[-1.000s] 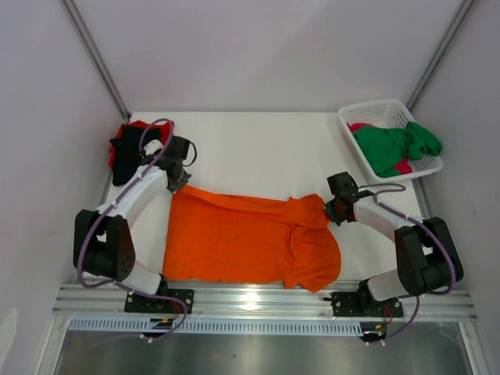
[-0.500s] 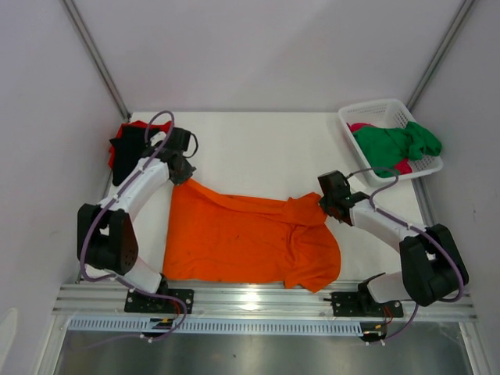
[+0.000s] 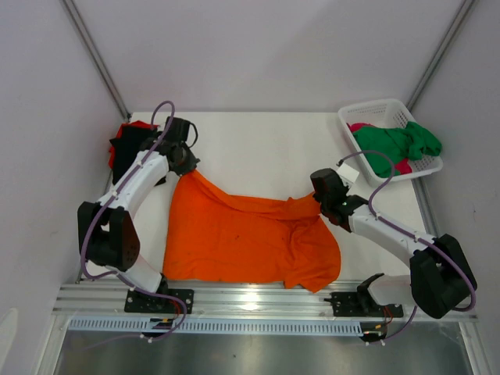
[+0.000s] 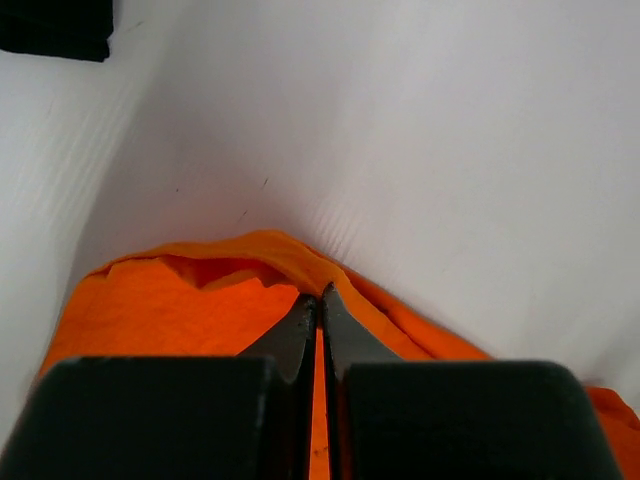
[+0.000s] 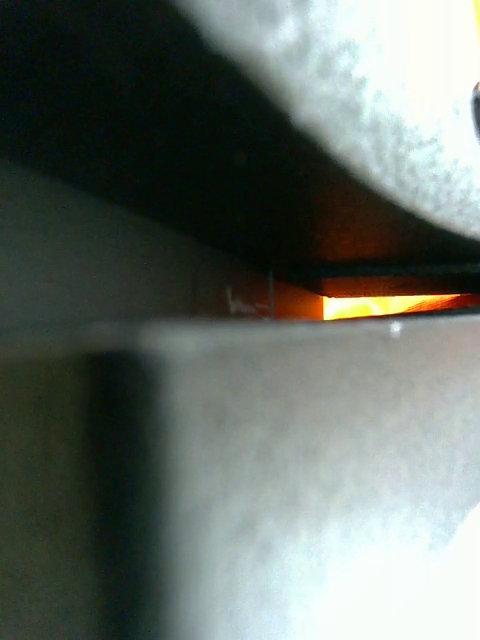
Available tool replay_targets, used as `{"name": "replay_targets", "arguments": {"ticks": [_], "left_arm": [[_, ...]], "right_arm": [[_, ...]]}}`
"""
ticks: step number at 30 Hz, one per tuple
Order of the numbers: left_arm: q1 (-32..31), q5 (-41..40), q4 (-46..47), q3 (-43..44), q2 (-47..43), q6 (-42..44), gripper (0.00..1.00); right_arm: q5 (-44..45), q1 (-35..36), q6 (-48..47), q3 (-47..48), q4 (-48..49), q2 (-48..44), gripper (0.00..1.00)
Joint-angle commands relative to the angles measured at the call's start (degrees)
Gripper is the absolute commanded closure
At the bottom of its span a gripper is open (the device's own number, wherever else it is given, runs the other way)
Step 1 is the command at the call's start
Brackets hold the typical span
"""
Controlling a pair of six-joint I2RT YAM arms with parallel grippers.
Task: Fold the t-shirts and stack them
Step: Flatten out the tshirt
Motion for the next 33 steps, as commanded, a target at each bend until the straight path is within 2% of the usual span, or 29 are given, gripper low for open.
{"name": "replay_targets", "arguments": {"ticks": [1, 6, 13, 18, 33], "left_arm": [[0.4, 2.4, 0.6, 2.9, 0.3, 2.0, 0.99], [0.4, 4.7, 1.8, 4.3, 0.0, 3.9, 1.00], [0.4, 10.7, 8.4, 3.2, -2.4, 8.5, 0.99], [0.4, 14.7, 10.9, 3.4, -3.0, 9.8, 0.99], [0.4, 12.5, 10.0, 9.0, -2.2, 10.1, 0.99]], "right_arm": [[5.1, 2.6, -3.9, 2.5, 3.4, -1.7, 1.00], [7.1, 4.4, -7.2, 2.6, 6.7, -2.9, 1.00], [11.7, 5.7, -15.1, 2.9, 13.3, -3.9, 1.00], [13.9, 6.2, -16.8, 4.0, 13.5, -3.3, 1.00], [23.0, 10.0, -18.0, 5.1, 12.8, -1.5, 1.00]]}}
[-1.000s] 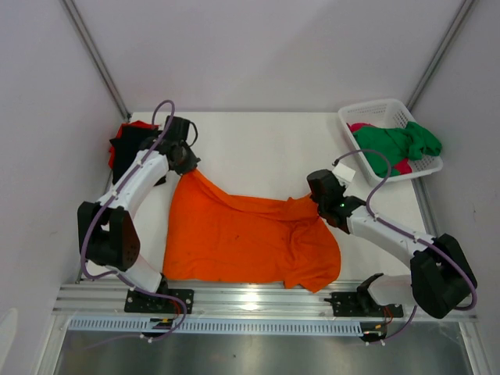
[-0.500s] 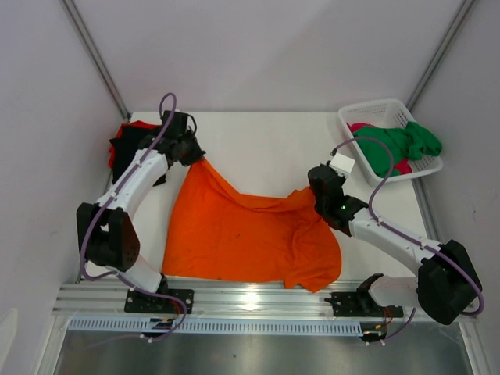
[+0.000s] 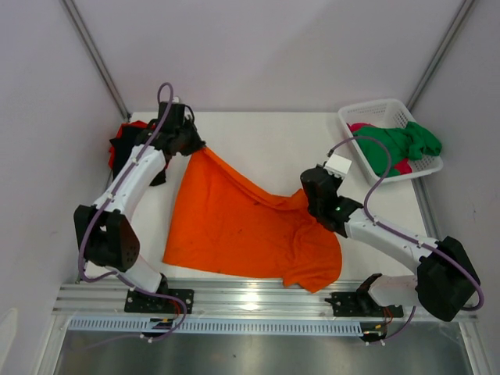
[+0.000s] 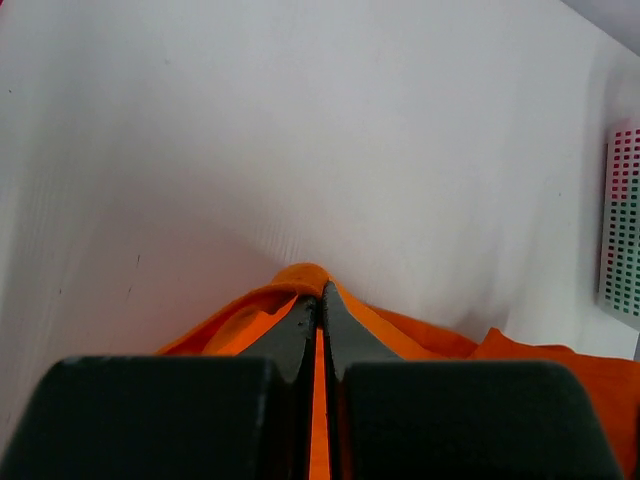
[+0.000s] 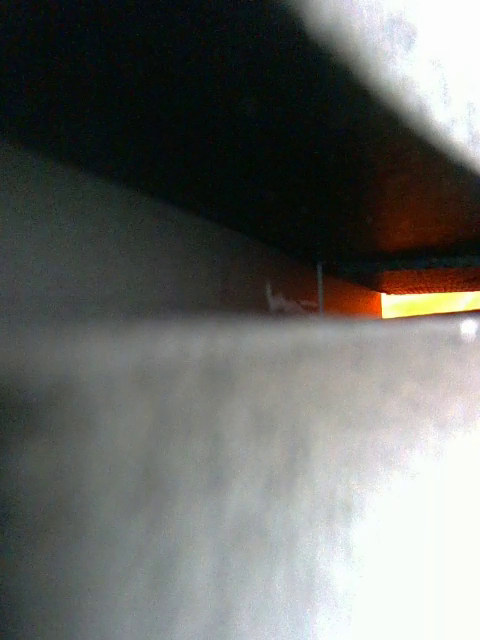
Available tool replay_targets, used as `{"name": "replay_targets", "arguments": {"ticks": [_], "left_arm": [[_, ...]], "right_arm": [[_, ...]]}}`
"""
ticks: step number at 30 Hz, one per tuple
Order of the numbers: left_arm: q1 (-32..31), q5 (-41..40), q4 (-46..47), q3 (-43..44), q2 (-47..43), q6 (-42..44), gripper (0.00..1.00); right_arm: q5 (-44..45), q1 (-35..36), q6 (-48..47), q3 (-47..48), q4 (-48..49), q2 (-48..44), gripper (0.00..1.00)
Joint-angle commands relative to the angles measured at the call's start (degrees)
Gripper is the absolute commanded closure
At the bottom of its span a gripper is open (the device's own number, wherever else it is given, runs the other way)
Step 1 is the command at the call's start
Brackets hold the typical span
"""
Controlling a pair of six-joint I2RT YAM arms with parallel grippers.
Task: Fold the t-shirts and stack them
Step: Flatten out the tshirt
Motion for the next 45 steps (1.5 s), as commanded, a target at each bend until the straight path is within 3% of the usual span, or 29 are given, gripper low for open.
{"name": "replay_targets", "arguments": {"ticks": [1, 7, 21, 29, 32, 37, 42, 45], "left_arm": [[0.4, -0.4, 1.9, 2.3, -2.5, 1.1, 0.99], [0.4, -0.4, 0.6, 5.8, -3.7, 2.4, 0.99], [0.4, -3.3, -1.7, 12.1, -6.2, 2.8, 0.99], [0.4, -4.5, -4.2, 18.4, -5.2, 4.7, 0.99], [0.4, -4.2, -5.9, 21.6, -2.0, 5.9, 0.99], [0.2, -3.7, -16.6, 29.9, 7.3, 6.0, 0.99], [-0.2, -4.7, -8.3, 22.0, 0.1, 5.8, 0.99], [-0.2, -5.1, -8.7, 25.6, -1.3, 6.4, 0.99]], "right_arm": [[6.2, 1.1, -2.6, 3.1, 2.7, -0.1, 1.00], [8.2, 1.6, -7.2, 3.9, 5.3, -0.9, 1.00], [10.3, 2.5, -7.4, 5.7, 5.7, 0.4, 1.00], [13.6, 2.6, -13.7, 6.4, 12.2, 2.4, 1.00], [13.6, 2.6, -14.4, 6.6, 12.8, 2.9, 1.00], [13.5, 2.6, -13.7, 7.2, 11.7, 2.9, 1.00], [14.3, 2.4, -18.1, 7.2, 14.8, 1.2, 1.00], [14.1, 2.1, -21.1, 7.3, 17.4, 1.2, 1.00]]}}
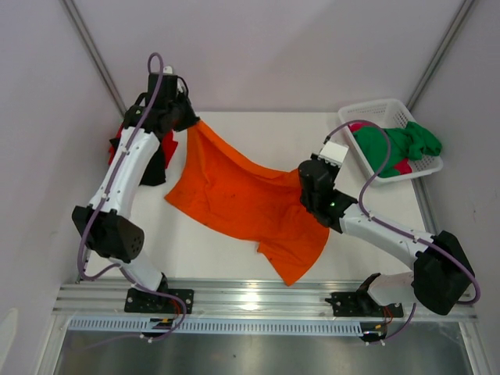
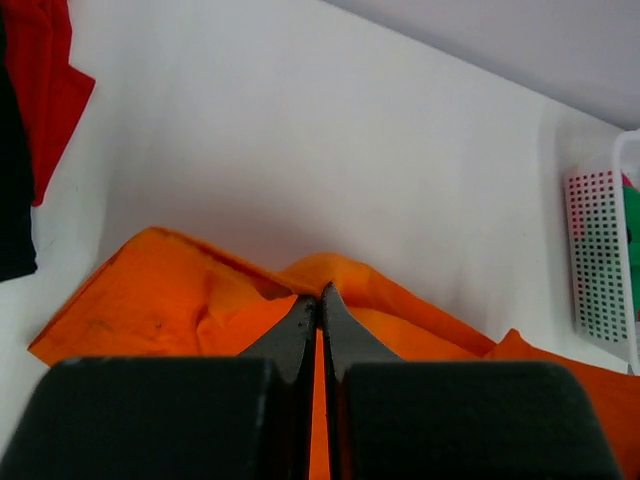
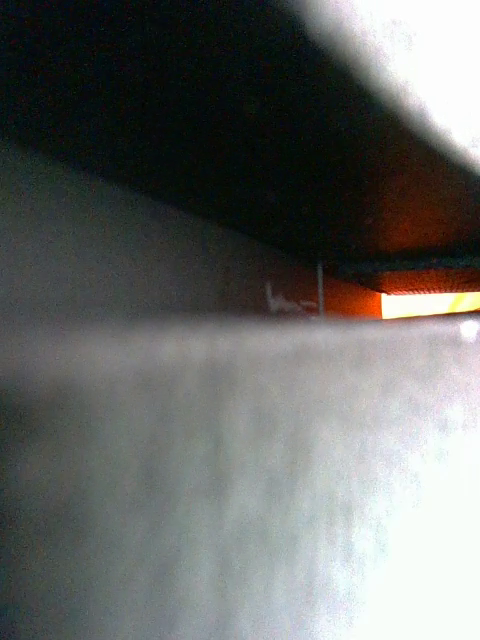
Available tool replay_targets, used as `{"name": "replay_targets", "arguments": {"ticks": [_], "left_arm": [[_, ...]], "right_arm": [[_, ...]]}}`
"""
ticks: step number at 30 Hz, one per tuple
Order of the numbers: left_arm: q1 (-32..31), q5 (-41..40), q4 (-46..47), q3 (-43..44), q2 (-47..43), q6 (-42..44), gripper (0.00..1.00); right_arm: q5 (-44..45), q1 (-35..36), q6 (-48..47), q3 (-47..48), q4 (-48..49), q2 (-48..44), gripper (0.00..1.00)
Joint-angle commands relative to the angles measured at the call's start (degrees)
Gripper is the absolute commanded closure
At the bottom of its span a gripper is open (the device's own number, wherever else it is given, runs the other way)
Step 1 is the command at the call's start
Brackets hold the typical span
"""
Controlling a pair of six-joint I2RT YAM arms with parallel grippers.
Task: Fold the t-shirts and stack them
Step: Flatten out the tshirt
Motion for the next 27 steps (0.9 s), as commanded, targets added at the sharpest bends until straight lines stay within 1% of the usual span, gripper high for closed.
{"name": "replay_targets", "arguments": {"ticks": [1, 2, 4, 5, 7, 8, 9, 12, 13, 14, 16, 17, 18, 20, 21, 23, 24, 25, 27], "left_arm": [[-0.1, -1.3, 1.4, 7.6, -5.4, 2.1, 0.99], [-0.1, -1.1, -2.4, 9.5, -4.0, 2.3, 0.99], [-0.2, -1.1, -5.2, 15.9, -3.5, 3.0, 1.00], [-0.3, -1.0, -5.2, 16.3, -3.9, 3.3, 0.99], [-0.6, -0.3, -3.3, 15.0, -7.9, 4.1, 0.99], [-0.7, 0.4, -2.0, 12.3, -9.6, 4.3, 0.99], [-0.7, 2.3, 0.5, 11.3, -13.5, 4.5, 0.99], [-0.8, 5.4, 0.4, 11.5, -17.9, 4.0, 0.99], [-0.8, 5.8, -0.4, 13.0, -19.9, 4.0, 0.99], [-0.8, 6.1, -1.3, 14.7, -20.8, 3.9, 0.99], [-0.8, 7.1, -3.5, 16.7, -23.4, 4.0, 1.00], [-0.8, 7.8, -3.6, 16.8, -24.4, 4.1, 0.99], [-0.9, 8.4, -3.2, 15.8, -25.8, 4.3, 0.99], [-0.8, 12.7, 0.2, 14.1, -30.8, 5.1, 0.99], [-0.9, 14.6, 2.0, 10.2, -32.7, 5.9, 0.99], [-0.9, 19.2, 5.6, 8.6, -37.3, 6.6, 0.99], [-0.9, 19.9, 5.8, 8.3, -38.3, 6.8, 0.99], [-0.9, 20.3, 5.5, 9.3, -38.9, 7.0, 0.99], [-0.9, 20.0, 3.5, 11.7, -39.8, 7.3, 0.99]], "right_arm": [[3.1, -0.4, -4.8, 3.1, 7.0, -1.6, 1.00], [3.0, -0.6, -5.8, 3.3, 7.7, -1.6, 1.00], [2.9, -0.8, -9.5, 3.7, 11.7, -1.7, 1.00], [2.8, -0.8, -11.3, 3.7, 13.2, -1.9, 1.00], [2.4, -0.8, -15.1, 3.7, 16.9, -3.4, 1.00], [2.1, -0.7, -15.9, 3.8, 17.7, -4.2, 1.00], [1.7, -0.6, -17.6, 4.0, 18.2, -5.2, 1.00], [0.0, 0.7, -19.3, 7.2, 14.0, -10.3, 1.00], [-0.3, 1.2, -19.1, 8.4, 10.3, -13.0, 1.00], [-0.4, 2.4, -19.0, 11.0, 8.3, -14.5, 1.00], [0.1, 4.0, -18.3, 13.4, 3.3, -17.0, 1.00], [0.3, 5.0, -19.2, 14.2, 2.8, -19.5, 1.00], [0.6, 7.5, -20.2, 15.0, 2.9, -20.8, 1.00], [0.8, 10.1, -23.1, 15.2, 3.8, -24.6, 1.00], [0.8, 12.7, -23.7, 15.7, 3.6, -25.5, 1.00], [2.1, 15.1, -24.6, 17.2, 2.0, -27.0, 1.00], [3.0, 16.4, -25.3, 18.3, 0.9, -27.8, 1.00], [4.7, 18.6, -25.9, 20.4, -0.2, -28.0, 1.00], [6.5, 20.5, -27.7, 22.6, -1.0, -28.1, 1.00]]}}
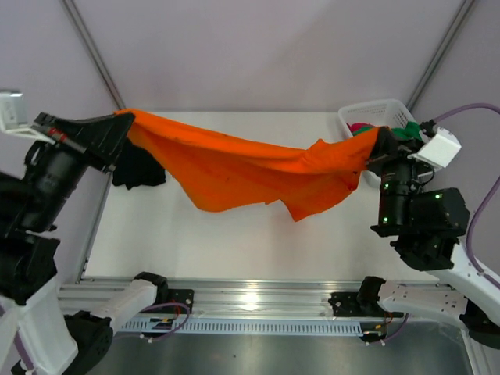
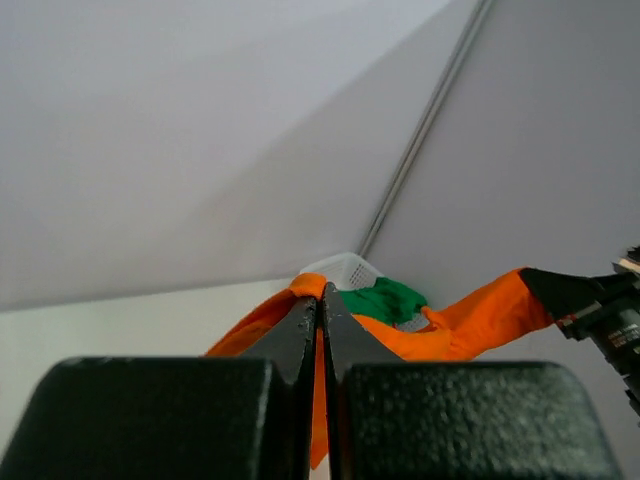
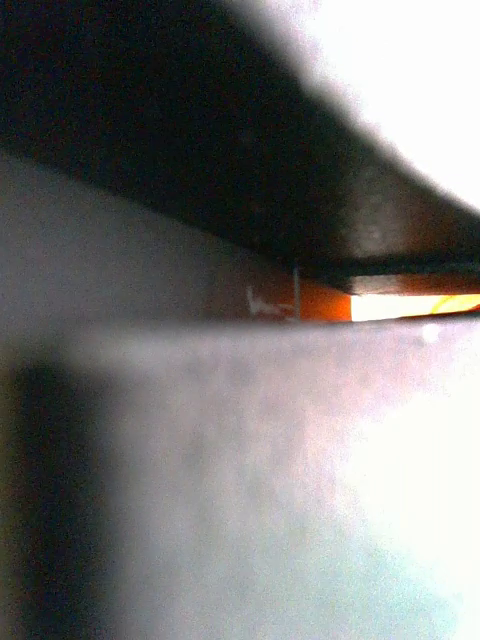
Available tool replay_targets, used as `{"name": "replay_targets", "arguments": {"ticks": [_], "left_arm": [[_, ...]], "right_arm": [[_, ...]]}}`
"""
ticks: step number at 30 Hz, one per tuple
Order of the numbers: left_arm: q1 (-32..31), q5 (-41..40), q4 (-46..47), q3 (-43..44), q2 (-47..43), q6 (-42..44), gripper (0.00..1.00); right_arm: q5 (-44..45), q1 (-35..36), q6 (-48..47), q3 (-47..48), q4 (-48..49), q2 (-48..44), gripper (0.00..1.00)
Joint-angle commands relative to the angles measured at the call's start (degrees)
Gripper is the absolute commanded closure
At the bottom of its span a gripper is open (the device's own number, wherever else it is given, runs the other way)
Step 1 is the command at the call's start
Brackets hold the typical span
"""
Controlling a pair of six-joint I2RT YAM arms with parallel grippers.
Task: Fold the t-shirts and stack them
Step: Flatten out the tshirt
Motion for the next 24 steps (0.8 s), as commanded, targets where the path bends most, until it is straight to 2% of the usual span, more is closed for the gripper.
{"name": "replay_targets", "arguments": {"ticks": [1, 8, 14, 16, 17, 18, 21, 23, 24], "left_arm": [[-0.1, 3.8, 2.0, 3.4, -0.4, 2.3, 0.99], [-0.1, -2.0, -1.5, 3.9, 1.2, 5.6, 0.99], [-0.2, -8.4, -8.3, 6.2, 12.6, 8.9, 0.99], [-0.1, -10.8, -6.4, 3.5, 15.7, 9.5, 0.99], [-0.1, -11.3, -5.7, 1.6, 17.0, 10.5, 0.99], [-0.1, -11.8, -5.0, 0.9, 18.5, 10.8, 0.99], [0.2, -12.5, -3.5, -2.4, 26.3, 11.4, 0.99], [0.6, -12.3, -3.7, -2.4, 33.7, 11.4, 0.99], [0.6, -12.0, -4.0, -2.0, 36.2, 11.1, 0.99]], "right_arm": [[4.8, 3.8, -5.0, 5.5, -3.4, 0.7, 1.00], [6.8, 4.2, -8.7, 12.6, -2.4, 7.4, 1.00], [7.8, 2.9, -15.7, 15.8, 5.8, 14.1, 1.00], [6.3, -0.9, -12.7, 18.0, 0.7, 15.6, 1.00], [5.6, -2.6, -6.1, 19.6, -3.5, 18.0, 1.00], [4.7, -6.8, -1.9, 21.3, -13.7, 19.5, 1.00], [-1.2, -13.2, 10.2, 23.8, -25.2, 23.6, 1.00], [-4.5, -14.0, 12.1, 20.3, -24.1, 24.1, 1.00], [-5.0, -14.3, 11.7, 18.6, -20.4, 23.9, 1.00]]}}
